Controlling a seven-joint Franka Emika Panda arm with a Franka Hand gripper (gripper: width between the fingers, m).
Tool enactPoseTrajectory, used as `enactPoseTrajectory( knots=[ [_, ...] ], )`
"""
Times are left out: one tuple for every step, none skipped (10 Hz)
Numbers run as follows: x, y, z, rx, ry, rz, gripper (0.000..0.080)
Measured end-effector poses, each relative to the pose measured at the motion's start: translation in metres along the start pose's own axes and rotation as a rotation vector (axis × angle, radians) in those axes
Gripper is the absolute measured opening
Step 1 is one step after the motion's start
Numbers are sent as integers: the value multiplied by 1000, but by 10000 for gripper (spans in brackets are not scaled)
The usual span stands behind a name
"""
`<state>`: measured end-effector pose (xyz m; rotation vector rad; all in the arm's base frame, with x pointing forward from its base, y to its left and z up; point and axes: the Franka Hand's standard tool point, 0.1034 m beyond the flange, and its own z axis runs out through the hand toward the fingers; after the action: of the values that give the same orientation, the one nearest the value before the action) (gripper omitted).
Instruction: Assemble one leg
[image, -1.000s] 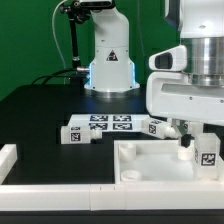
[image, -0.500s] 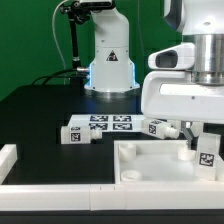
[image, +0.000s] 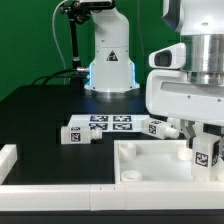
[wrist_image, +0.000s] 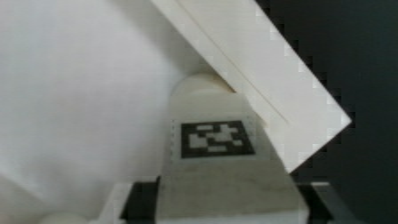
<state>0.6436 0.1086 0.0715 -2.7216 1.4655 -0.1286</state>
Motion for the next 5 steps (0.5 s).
enactPoseTrajectory(
  knots=[
    [-1, 0, 0, -6, -12, 184, 284],
    [-2, 0, 0, -7, -17, 323, 284],
    [-2, 0, 1, -4, -27, 435, 284],
    [-4, 0, 1, 5, -37, 620, 284],
    [-3, 2, 1, 14, -38, 718, 284]
  ],
)
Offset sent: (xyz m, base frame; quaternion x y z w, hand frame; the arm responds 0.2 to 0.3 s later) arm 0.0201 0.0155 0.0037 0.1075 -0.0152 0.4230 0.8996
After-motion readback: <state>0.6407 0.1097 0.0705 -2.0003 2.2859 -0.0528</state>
